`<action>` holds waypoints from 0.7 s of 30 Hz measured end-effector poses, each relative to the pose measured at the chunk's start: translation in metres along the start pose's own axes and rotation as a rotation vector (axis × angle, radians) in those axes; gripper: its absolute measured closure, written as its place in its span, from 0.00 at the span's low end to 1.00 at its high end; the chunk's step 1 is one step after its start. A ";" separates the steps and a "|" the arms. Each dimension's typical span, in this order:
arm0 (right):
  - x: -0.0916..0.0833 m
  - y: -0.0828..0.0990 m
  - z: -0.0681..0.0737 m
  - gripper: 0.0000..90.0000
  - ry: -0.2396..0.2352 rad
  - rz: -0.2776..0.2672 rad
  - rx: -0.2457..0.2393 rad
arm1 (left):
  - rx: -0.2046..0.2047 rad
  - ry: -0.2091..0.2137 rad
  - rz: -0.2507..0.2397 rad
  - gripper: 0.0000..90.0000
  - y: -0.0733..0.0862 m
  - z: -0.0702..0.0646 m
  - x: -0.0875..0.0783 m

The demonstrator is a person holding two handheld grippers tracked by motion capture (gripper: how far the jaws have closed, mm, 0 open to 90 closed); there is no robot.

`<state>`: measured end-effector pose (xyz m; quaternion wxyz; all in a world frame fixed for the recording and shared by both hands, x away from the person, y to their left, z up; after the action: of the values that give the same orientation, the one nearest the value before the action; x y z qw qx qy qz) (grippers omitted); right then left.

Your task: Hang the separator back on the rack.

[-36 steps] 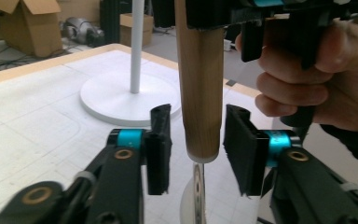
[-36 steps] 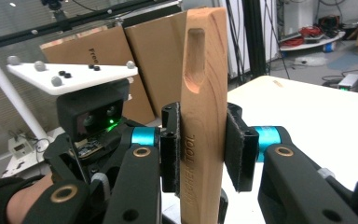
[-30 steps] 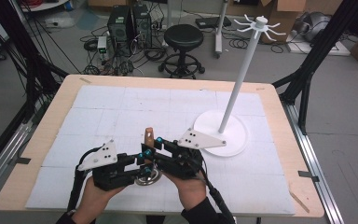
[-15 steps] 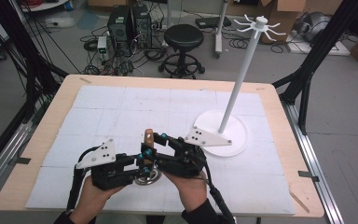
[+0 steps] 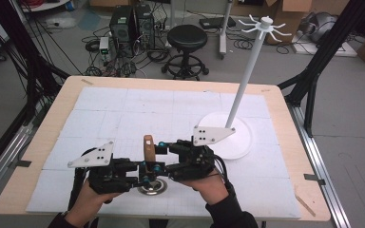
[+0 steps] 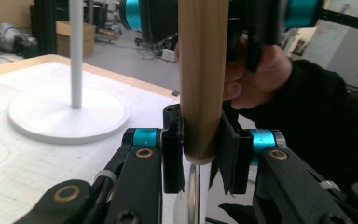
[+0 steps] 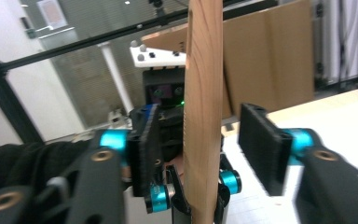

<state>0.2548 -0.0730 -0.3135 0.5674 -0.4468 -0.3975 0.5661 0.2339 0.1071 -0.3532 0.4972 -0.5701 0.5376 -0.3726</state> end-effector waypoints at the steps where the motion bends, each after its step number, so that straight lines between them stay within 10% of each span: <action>1: 0.000 0.001 0.000 0.61 -0.006 0.003 0.000 | 0.001 0.009 0.000 0.81 0.000 0.000 0.000; 6: 0.000 0.003 0.001 0.79 -0.031 0.003 -0.016 | 0.001 0.018 0.000 0.81 0.000 -0.001 0.001; 12: -0.005 0.004 -0.006 0.80 0.113 -0.028 -0.018 | -0.032 -0.046 -0.056 0.56 -0.002 0.004 -0.003; 21: -0.033 -0.008 -0.020 0.80 0.229 -0.063 -0.027 | -0.023 -0.256 -0.075 0.28 0.007 0.035 -0.033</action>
<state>0.2744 -0.1065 -0.3100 0.6207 -0.5034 -0.3515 0.4877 0.2611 0.1455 -0.3642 0.5410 -0.6381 0.4524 -0.3090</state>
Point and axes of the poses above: each handheld gripper's, and its own axes: x roughly forward along the jaws, y roughly out of its underside, z roughly to its left, the point moved 4 cm from there along x, roughly forward along the jaws
